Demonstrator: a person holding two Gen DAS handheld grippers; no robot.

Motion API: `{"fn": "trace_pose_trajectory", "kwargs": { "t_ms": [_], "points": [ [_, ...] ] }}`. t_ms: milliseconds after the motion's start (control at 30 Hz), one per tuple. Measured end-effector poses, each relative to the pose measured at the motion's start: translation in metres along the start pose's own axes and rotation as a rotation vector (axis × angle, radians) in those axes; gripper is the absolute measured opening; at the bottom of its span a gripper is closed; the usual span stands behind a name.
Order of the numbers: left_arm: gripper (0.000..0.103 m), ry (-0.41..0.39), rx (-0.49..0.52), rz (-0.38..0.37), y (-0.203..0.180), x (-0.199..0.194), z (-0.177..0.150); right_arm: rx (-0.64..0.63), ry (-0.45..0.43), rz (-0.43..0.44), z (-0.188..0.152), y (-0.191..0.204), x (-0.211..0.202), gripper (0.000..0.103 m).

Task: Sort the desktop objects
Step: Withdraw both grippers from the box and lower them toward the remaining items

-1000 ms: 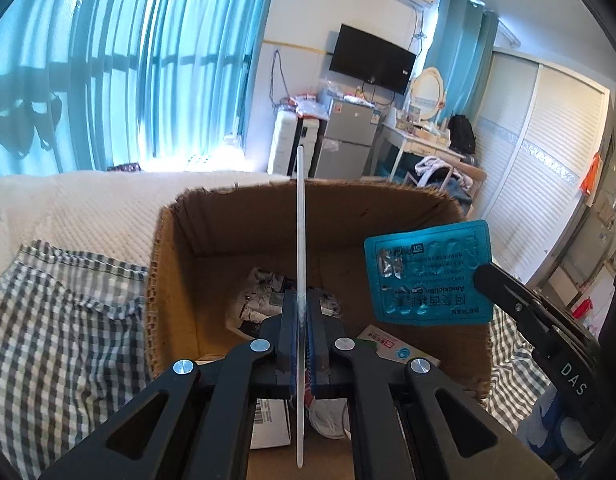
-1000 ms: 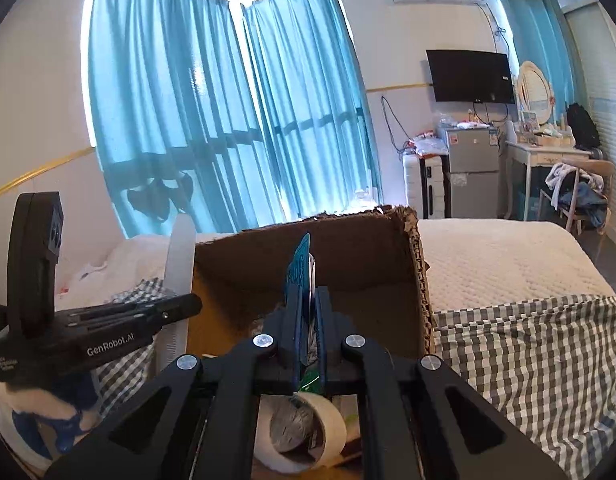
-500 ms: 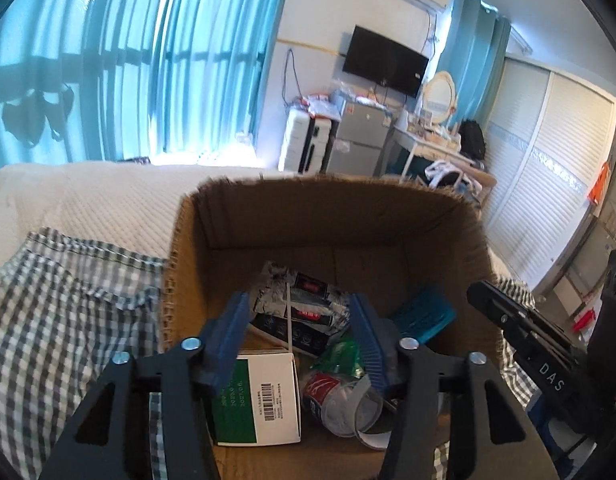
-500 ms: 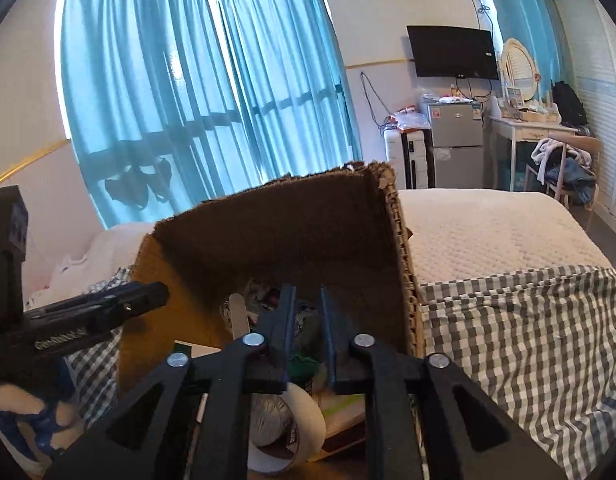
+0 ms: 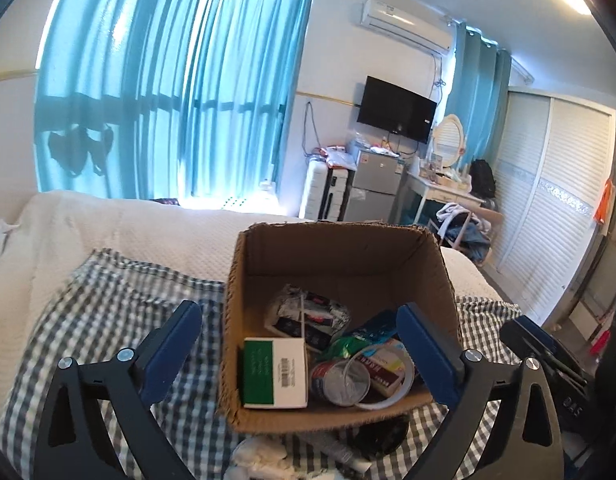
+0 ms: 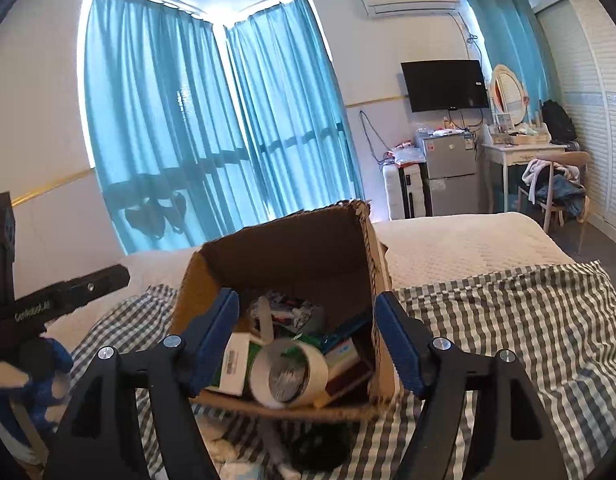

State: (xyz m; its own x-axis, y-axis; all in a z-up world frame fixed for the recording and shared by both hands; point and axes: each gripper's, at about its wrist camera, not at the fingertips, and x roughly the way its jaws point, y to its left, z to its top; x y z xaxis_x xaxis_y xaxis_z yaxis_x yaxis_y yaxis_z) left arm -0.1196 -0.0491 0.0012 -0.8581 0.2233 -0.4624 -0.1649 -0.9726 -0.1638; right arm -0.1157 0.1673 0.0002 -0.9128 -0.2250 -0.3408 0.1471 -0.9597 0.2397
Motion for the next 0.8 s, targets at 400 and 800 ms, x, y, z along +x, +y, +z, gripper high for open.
{"fn": "trace_pose_trajectory", "kwargs": {
  "t_ms": [400, 800],
  "points": [
    [0.103, 0.008, 0.011, 0.074, 0.01, -0.037, -0.027, -0.03, 0.013, -0.001, -0.026, 0.007, -0.038, 0.084],
    [0.103, 0.111, -0.03, 0.213, 0.052, -0.022, -0.073, -0.022, 0.051, -0.022, -0.045, -0.001, -0.045, 0.091]
  ]
}}
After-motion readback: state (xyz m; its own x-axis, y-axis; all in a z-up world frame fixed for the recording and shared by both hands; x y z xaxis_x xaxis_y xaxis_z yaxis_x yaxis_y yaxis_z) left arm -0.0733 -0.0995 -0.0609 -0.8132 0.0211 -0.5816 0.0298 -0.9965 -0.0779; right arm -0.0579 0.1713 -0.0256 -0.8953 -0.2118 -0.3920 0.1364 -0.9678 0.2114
